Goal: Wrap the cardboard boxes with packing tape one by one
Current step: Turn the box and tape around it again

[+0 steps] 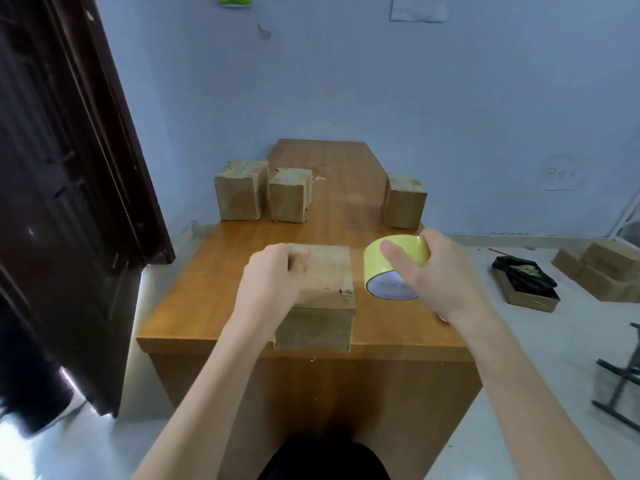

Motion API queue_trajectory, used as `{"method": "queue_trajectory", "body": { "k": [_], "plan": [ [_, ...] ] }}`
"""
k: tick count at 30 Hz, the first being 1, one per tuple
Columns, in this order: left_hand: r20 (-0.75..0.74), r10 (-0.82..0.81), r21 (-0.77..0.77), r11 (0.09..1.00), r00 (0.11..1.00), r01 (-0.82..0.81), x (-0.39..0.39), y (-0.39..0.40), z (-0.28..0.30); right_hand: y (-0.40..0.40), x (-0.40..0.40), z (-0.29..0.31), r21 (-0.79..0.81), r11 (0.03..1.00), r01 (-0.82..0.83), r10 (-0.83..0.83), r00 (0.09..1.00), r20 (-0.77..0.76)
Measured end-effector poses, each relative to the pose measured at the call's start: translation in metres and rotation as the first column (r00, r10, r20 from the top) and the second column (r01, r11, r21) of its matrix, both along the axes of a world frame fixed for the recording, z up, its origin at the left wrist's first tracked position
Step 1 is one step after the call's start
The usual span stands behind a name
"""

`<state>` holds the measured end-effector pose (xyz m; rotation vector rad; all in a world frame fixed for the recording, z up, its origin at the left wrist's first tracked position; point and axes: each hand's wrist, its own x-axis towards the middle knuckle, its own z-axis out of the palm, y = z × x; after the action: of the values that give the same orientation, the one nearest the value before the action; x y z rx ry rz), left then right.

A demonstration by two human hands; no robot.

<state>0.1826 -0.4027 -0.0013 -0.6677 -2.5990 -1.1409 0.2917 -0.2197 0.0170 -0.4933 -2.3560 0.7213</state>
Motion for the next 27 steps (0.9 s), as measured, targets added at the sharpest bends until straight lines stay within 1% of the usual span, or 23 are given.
{"method": "queue_trajectory", "body": {
  "k": [2,3,4,6,8,11,14,19,24,27],
  "plan": [
    [0.064,-0.008,0.013,1.0,0.998,0.007,0.0,-0.001,-0.004,-0.001,-0.004,-0.004,-0.12,0.986,-0.118,0.111,0.992,-0.064],
    [0.081,-0.005,0.016,1.0,0.997,0.004,0.0,0.0,-0.005,-0.002,-0.006,-0.005,-0.146,0.978,-0.15,0.14,0.987,-0.075],
    [0.068,0.01,-0.006,1.0,0.998,-0.01,0.001,0.002,-0.006,-0.002,-0.008,-0.007,-0.137,0.979,-0.152,0.143,0.987,-0.071],
    [-0.029,0.059,-0.077,0.995,0.998,-0.061,0.002,0.008,-0.008,-0.001,-0.012,-0.009,-0.087,0.989,-0.12,0.115,0.991,-0.066],
    [-0.123,0.092,-0.117,0.987,0.988,-0.107,0.002,0.01,-0.012,-0.004,-0.016,-0.01,-0.036,0.995,-0.096,0.094,0.994,-0.048],
    [-0.183,0.113,-0.163,0.976,0.977,-0.143,0.002,0.012,-0.018,-0.008,-0.019,-0.011,0.05,0.996,-0.071,0.07,0.997,0.032],
    [-0.226,0.134,-0.225,0.957,0.965,-0.185,0.002,0.014,-0.021,-0.005,-0.02,-0.011,0.05,0.997,-0.057,0.054,0.997,0.064],
    [-0.268,0.138,-0.261,0.942,0.953,-0.21,0.002,0.016,-0.022,-0.003,-0.024,-0.011,0.079,0.996,-0.044,0.038,0.996,0.077],
    [-0.25,0.086,-0.28,0.947,0.964,-0.157,0.001,0.014,-0.022,0.0,-0.029,-0.014,0.077,0.995,-0.064,0.058,0.995,0.076],
    [-0.228,0.057,-0.287,0.95,0.972,-0.123,-0.001,0.013,-0.022,0.001,-0.031,-0.017,0.103,0.992,-0.072,0.064,0.995,0.08]
  ]
}}
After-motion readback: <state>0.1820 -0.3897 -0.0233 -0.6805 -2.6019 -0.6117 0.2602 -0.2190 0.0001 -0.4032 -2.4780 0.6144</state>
